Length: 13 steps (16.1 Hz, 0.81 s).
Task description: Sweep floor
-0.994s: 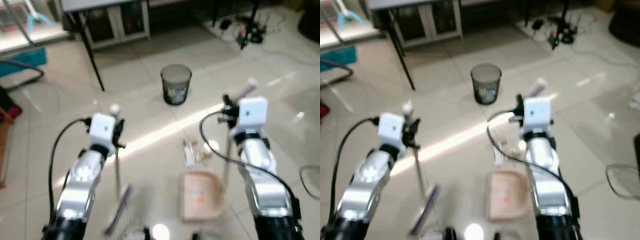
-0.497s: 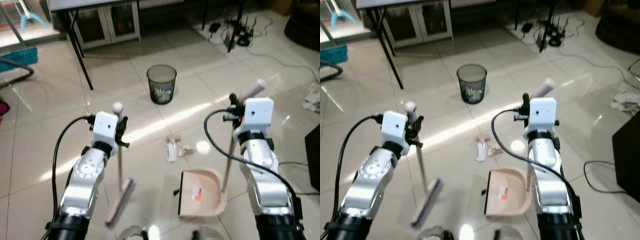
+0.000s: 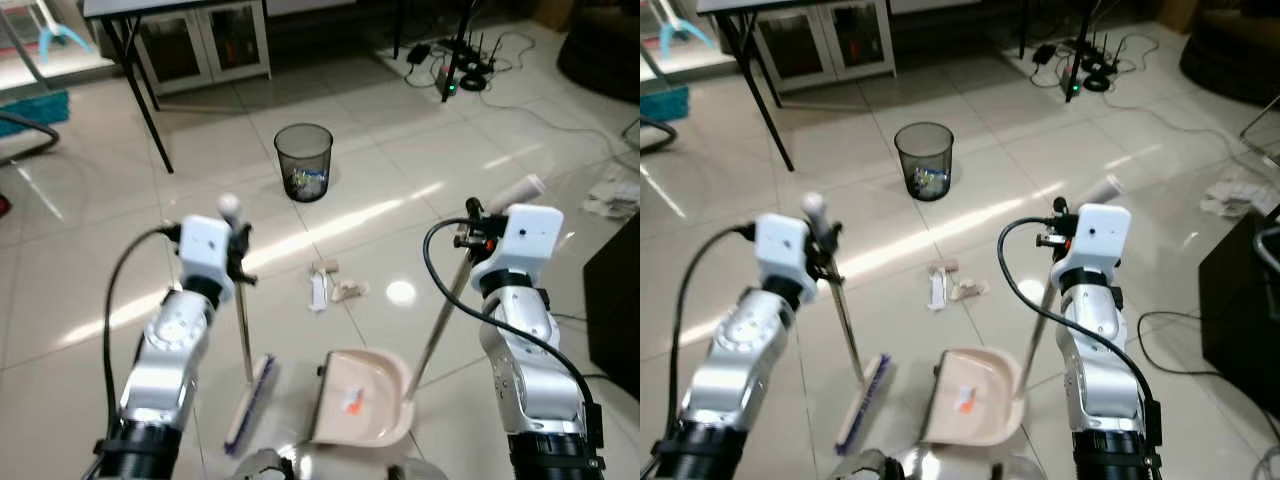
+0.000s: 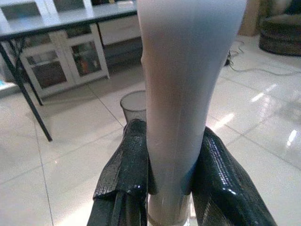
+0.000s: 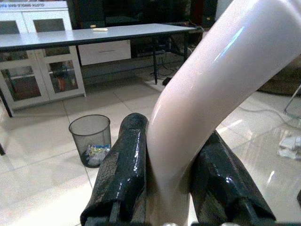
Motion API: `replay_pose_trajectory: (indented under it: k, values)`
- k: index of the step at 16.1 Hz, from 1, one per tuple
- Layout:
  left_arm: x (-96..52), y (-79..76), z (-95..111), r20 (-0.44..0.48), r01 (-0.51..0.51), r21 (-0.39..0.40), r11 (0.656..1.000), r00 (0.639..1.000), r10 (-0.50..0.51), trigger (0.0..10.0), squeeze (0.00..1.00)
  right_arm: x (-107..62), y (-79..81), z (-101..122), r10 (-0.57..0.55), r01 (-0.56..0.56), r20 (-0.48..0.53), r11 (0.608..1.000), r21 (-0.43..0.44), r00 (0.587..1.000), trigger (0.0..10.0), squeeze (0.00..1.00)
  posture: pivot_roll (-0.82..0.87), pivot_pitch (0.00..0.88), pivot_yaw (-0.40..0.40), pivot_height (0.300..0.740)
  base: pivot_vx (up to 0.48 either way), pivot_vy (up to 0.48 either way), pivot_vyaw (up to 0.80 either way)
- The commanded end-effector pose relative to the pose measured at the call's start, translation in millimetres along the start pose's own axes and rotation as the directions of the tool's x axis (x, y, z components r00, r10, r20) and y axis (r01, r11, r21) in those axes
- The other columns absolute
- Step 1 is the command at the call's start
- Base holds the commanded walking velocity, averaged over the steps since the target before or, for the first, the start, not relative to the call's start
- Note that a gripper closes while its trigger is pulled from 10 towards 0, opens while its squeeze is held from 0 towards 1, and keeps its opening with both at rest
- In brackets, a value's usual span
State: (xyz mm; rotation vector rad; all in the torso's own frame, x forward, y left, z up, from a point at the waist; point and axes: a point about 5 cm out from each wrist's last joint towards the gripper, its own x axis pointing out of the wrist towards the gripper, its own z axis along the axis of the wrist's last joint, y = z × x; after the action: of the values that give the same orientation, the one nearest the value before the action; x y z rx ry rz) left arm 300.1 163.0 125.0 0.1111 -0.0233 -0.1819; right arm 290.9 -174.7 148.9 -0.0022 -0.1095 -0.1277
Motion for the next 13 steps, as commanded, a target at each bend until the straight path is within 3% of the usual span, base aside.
replay_pose_trajectory:
  k: [1, 5, 7, 9, 13]
  values:
    - [5.1, -5.9, 16.7, 0.072, 0.029, 0.034, 0.999, 0.997, -0.031, 10.0, 0.00, 0.8, -12.9, 5.6, -0.048, 0.048, 0.029, 0.999, -0.008, 0.998, 10.0, 0.00, -0.01, 0.109, 0.071, 0.740, 0.000, 0.000, 0.00]
    - [10.7, -7.0, 22.2, 0.095, 0.039, 0.016, 0.999, 0.995, -0.040, 10.0, 0.00, 0.9, -9.7, 4.4, -0.044, 0.043, 0.017, 0.998, 0.048, 0.999, 10.0, 0.00, -0.01, 0.112, 0.073, 0.740, 0.000, 0.000, 0.00]
    - [12.7, -7.6, 24.2, 0.102, 0.044, -0.012, 0.999, 0.994, -0.042, 10.0, 0.00, 0.9, -9.4, 4.3, -0.042, 0.041, 0.016, 0.997, 0.062, 0.999, 10.0, 0.00, -0.01, 0.111, 0.074, 0.740, 0.000, 0.000, -0.59]
    - [12.9, -7.3, 24.2, 0.101, 0.045, -0.004, 0.999, 0.994, -0.045, 10.0, 0.00, 0.2, -8.4, 3.5, -0.031, 0.030, 0.015, 0.998, 0.057, 0.999, 10.0, 0.00, -0.01, 0.115, 0.074, 0.740, 0.287, 0.000, -0.62]
    - [12.6, -5.8, 22.1, 0.089, 0.041, 0.002, 0.999, 0.995, -0.041, 10.0, 0.00, -0.4, -4.7, 2.0, -0.014, 0.014, 0.011, 0.999, 0.043, 1.000, 10.0, 0.00, 0.00, 0.118, 0.075, 0.740, 0.315, 0.000, 0.00]
